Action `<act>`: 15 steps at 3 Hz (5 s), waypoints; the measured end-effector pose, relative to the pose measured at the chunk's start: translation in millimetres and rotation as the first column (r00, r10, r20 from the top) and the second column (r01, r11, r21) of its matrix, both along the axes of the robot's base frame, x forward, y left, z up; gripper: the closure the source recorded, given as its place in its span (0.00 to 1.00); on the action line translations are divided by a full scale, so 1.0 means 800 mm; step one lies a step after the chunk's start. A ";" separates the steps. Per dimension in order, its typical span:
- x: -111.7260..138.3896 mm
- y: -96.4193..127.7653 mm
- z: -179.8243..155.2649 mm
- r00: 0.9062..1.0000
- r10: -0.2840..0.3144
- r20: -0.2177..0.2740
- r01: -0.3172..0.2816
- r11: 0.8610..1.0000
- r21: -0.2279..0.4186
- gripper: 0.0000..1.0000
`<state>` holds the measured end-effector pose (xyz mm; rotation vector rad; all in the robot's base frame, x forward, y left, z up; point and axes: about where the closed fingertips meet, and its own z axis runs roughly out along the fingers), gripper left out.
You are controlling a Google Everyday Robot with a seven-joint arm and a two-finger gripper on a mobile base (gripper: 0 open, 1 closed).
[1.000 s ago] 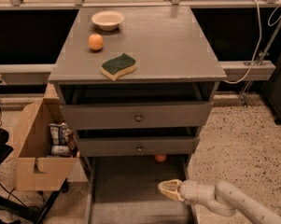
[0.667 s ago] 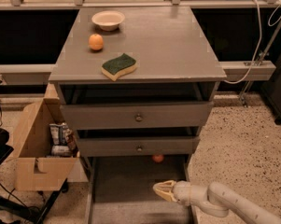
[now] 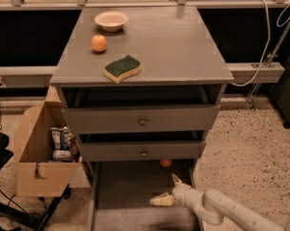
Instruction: Pick apple from bottom drawer and place on counter
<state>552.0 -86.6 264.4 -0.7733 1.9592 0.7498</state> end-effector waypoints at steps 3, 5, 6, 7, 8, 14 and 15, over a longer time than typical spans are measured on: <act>0.101 -0.037 -0.040 0.905 -0.424 0.039 0.425 0.892 -0.154 0.00; 0.105 -0.033 -0.041 0.906 -0.422 0.022 0.421 0.897 -0.131 0.00; 0.142 -0.004 -0.058 0.897 -0.441 -0.020 0.439 0.895 -0.077 0.00; 0.169 0.012 -0.072 0.884 -0.465 -0.037 0.462 0.883 -0.081 0.00; 0.199 0.027 -0.090 0.881 -0.473 -0.027 0.467 0.876 -0.120 0.00; 0.265 -0.029 -0.172 0.829 -0.559 -0.020 0.535 0.803 -0.264 1.00; 0.257 -0.024 -0.162 0.844 -0.536 -0.014 0.515 0.817 -0.260 1.00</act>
Offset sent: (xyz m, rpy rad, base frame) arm 0.0893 -0.0585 -0.0357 -0.2451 0.0041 -0.5728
